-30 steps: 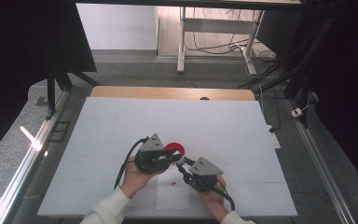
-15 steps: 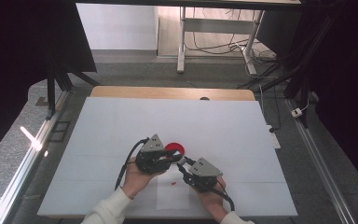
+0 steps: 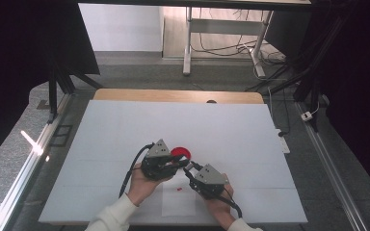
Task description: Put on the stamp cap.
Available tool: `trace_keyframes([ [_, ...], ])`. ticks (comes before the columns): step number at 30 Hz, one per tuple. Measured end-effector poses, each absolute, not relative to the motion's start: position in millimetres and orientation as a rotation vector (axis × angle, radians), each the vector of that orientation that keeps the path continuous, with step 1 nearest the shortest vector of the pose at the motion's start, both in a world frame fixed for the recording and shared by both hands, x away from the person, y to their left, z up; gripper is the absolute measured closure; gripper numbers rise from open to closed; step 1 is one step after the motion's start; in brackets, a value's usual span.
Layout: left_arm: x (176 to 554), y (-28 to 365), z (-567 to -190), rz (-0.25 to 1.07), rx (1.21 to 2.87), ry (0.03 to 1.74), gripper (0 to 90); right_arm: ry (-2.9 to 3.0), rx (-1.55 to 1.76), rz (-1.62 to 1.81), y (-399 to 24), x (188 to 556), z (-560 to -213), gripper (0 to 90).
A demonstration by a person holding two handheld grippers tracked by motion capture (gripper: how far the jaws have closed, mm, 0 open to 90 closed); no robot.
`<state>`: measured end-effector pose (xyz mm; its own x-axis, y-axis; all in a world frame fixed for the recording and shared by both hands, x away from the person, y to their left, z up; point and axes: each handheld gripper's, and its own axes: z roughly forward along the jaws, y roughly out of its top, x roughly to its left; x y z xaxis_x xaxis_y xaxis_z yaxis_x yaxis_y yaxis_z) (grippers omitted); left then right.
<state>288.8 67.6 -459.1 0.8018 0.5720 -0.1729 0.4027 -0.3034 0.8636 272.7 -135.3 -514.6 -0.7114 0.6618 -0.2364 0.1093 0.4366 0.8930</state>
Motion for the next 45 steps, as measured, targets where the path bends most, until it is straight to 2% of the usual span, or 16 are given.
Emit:
trace_keyframes([
  [20, 287, 65, -461, 0.212, 1.932, 0.744, 75.7, 2.098, 0.627, 1.227, -135, 270, -515, 65.0],
  [45, 294, 66, -470, 0.125, 1.954, 0.762, 75.9, 2.154, 0.574, 1.156, -133, 269, -517, 65.4],
])
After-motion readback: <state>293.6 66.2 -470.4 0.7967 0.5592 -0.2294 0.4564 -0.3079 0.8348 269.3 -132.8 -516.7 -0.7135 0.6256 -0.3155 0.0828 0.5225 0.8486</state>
